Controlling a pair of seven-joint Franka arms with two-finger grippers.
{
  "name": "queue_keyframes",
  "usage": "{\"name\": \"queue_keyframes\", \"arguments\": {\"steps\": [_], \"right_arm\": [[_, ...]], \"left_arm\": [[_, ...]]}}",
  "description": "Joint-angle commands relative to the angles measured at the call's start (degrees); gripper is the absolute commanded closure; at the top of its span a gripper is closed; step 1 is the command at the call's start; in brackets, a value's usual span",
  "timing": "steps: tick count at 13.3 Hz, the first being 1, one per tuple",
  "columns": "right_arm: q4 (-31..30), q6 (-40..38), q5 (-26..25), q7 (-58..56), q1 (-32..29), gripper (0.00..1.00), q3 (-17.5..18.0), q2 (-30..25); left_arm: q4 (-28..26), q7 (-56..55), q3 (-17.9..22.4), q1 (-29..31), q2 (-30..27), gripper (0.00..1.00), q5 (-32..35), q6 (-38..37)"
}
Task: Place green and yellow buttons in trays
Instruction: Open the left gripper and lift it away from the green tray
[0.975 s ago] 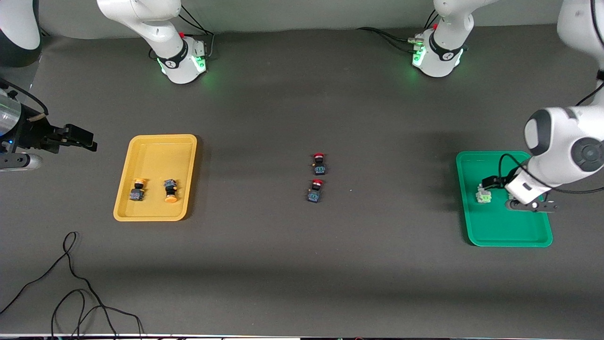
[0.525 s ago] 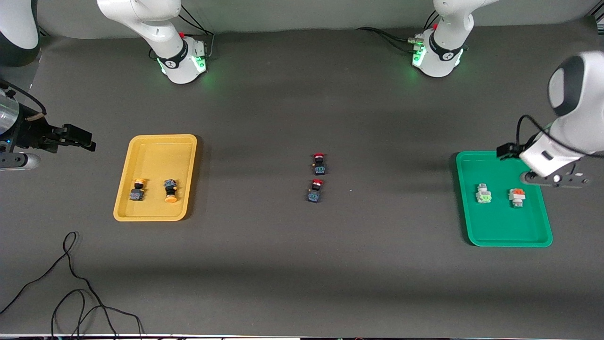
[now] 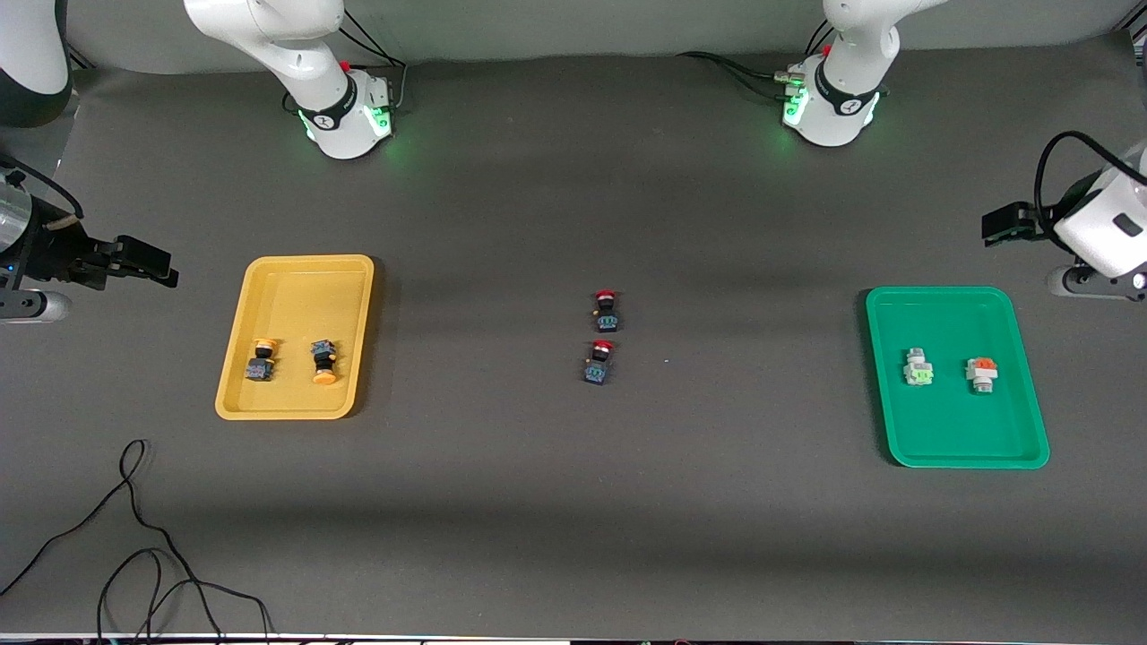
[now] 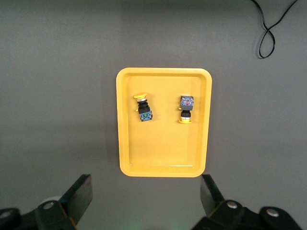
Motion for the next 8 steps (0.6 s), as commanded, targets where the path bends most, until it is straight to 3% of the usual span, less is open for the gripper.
{"name": "queue_keyframes", "arguments": {"steps": [1,8], "right_arm": [[-0.29,-0.32,-0.58,1.17,0.42,0.00,-0.24,-0.87],[-0.29,-0.32,-0.58,1.17,0.42,0.00,-0.24,-0.96]], "left_arm": [[1.95,-0.02,-0.27,-0.82,1.36,0.01,-0.72,-1.84],[1.60,0.16,0.25,-1.61,1.19,0.05,-1.86,-1.57]]}}
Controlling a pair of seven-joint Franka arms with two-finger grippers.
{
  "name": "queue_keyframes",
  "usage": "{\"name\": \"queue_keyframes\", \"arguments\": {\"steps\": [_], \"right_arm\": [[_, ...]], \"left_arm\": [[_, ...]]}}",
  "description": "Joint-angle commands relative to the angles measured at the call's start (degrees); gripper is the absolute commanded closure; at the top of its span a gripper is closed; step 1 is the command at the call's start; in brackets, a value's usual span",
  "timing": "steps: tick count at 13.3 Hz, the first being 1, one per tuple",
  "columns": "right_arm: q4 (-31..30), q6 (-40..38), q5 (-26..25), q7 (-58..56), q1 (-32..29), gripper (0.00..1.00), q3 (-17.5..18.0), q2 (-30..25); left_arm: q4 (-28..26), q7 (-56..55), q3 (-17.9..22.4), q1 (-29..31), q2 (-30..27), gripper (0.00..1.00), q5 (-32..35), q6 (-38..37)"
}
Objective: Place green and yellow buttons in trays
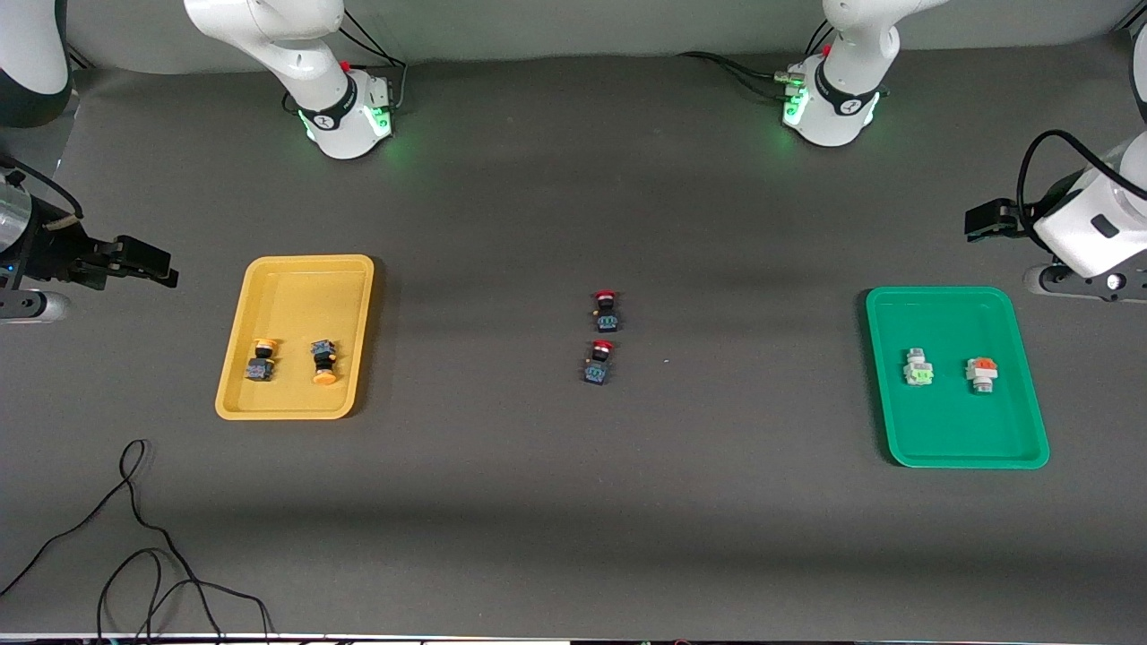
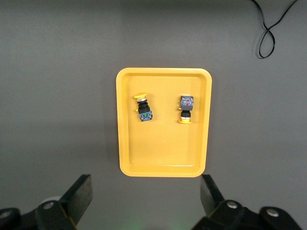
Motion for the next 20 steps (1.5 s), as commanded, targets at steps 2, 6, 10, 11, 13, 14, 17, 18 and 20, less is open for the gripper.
{"name": "queue_keyframes", "arguments": {"steps": [2,6,10,11,13,14,17,18,20], "right_arm": [[-0.29,-0.32,-0.58,1.16,0.42,0.00,-0.23,-0.96],[-0.29,-0.32,-0.58,1.08,0.42,0.00,-0.23,-0.96],[-0.29,-0.32,-0.58,1.08,0.42,0.00,-0.23,-0.96],[-0.29,-0.32,-0.58,1.08,0.42,0.00,-0.23,-0.96],[-0.29,-0.32,-0.58,1.08,0.42,0.00,-0.23,-0.96],[-0.29,-0.32,-0.58,1.08,0.34,0.00,-0.23,-0.96],[-0.29,-0.32,-0.58,1.08,0.34,0.00,-0.23,-0.96],[-0.29,-0.32,-0.58,1.08,0.34,0.00,-0.23,-0.96],[-0.29,-0.32,-0.58,1.08,0.34,0.00,-0.23,-0.96]], "left_arm": [[1.04,0.17,1.29,-2.35,-0.91,0.07,-0.86,-0.94],[0.69,0.17,17.26,-18.24,-1.88,0.08,-0.95,-0.59],[0.60,0.34,23.33,-25.10,-2.05,0.09,-0.95,1.25],[0.68,0.43,24.23,-25.82,-2.05,0.08,-1.21,2.22],[0.86,0.34,24.41,-25.83,-1.71,0.07,-3.49,2.93],[0.86,0.43,24.41,-25.48,-1.44,0.07,-3.58,3.02],[0.77,0.43,24.50,-25.04,-0.56,0.04,-5.33,5.39],[0.86,0.43,24.41,-25.12,-0.47,0.04,-5.51,5.57],[0.77,0.17,24.50,-25.04,-0.30,0.02,-6.74,6.53]]}}
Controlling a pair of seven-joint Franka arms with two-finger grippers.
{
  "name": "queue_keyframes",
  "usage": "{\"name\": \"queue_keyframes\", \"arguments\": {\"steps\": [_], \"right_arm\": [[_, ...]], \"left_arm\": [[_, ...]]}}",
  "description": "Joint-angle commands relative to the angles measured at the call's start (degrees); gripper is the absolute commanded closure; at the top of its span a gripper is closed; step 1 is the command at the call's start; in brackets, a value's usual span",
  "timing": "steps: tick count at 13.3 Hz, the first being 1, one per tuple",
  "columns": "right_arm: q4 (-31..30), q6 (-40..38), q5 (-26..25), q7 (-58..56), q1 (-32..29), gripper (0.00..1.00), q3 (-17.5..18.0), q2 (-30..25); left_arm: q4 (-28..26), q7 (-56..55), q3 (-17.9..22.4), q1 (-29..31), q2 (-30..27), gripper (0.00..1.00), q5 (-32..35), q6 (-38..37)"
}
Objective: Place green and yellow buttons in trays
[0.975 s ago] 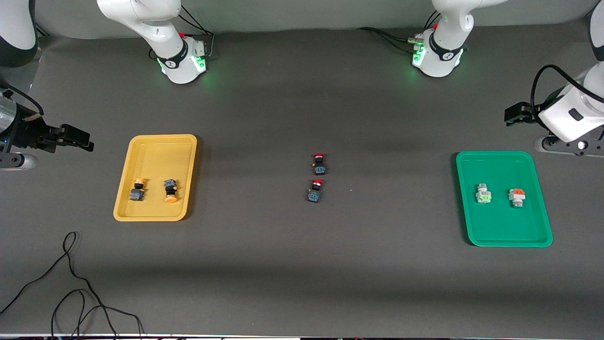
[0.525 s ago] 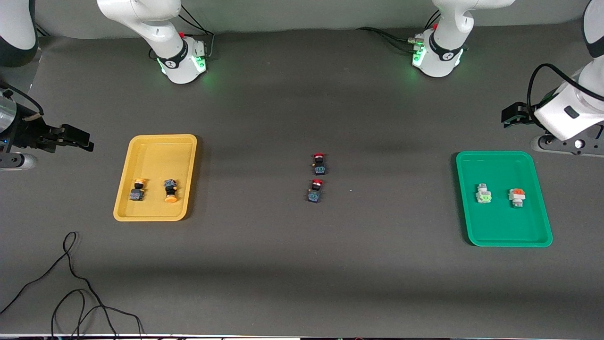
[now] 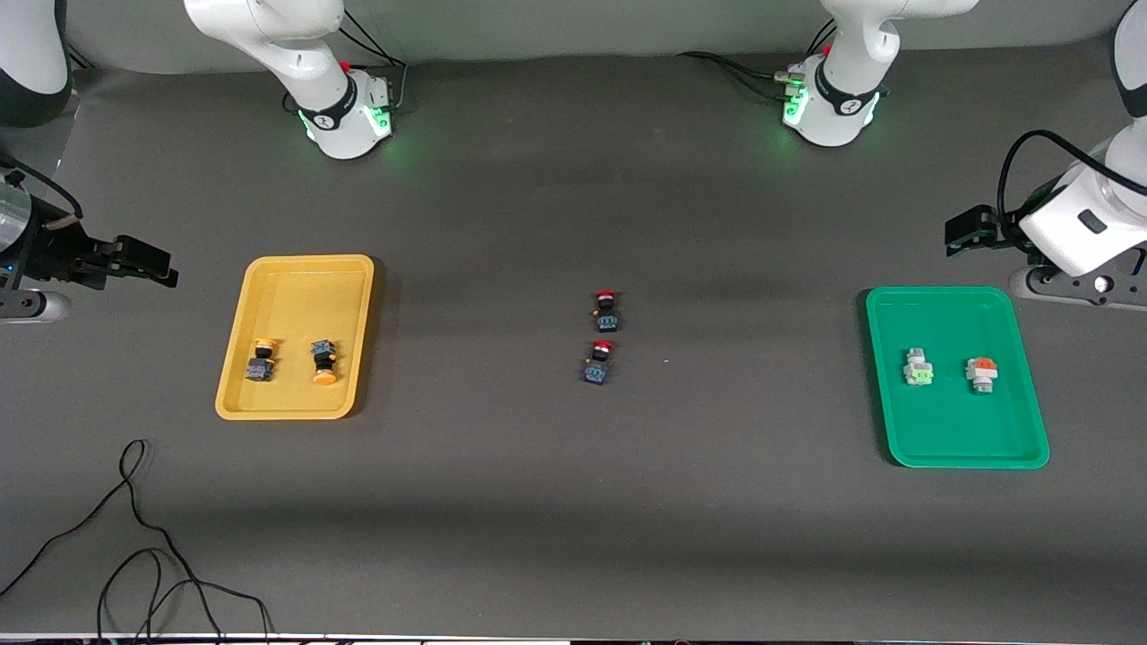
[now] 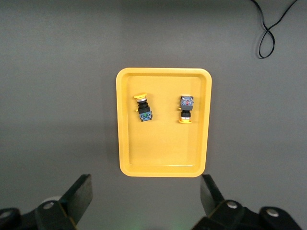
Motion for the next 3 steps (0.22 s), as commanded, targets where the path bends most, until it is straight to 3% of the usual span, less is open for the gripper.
{"name": "queue_keyframes", "arguments": {"steps": [1,3], "right_arm": [[-0.29,-0.32,-0.58,1.08,0.34,0.00,-0.22,-0.94],[-0.29,-0.32,-0.58,1.08,0.34,0.00,-0.22,-0.85]], "left_arm": [[0.51,0.17,0.78,-0.70,0.29,0.02,-1.71,1.30],[0.42,-0.27,0.69,-0.87,0.29,0.02,-1.63,1.57]]}}
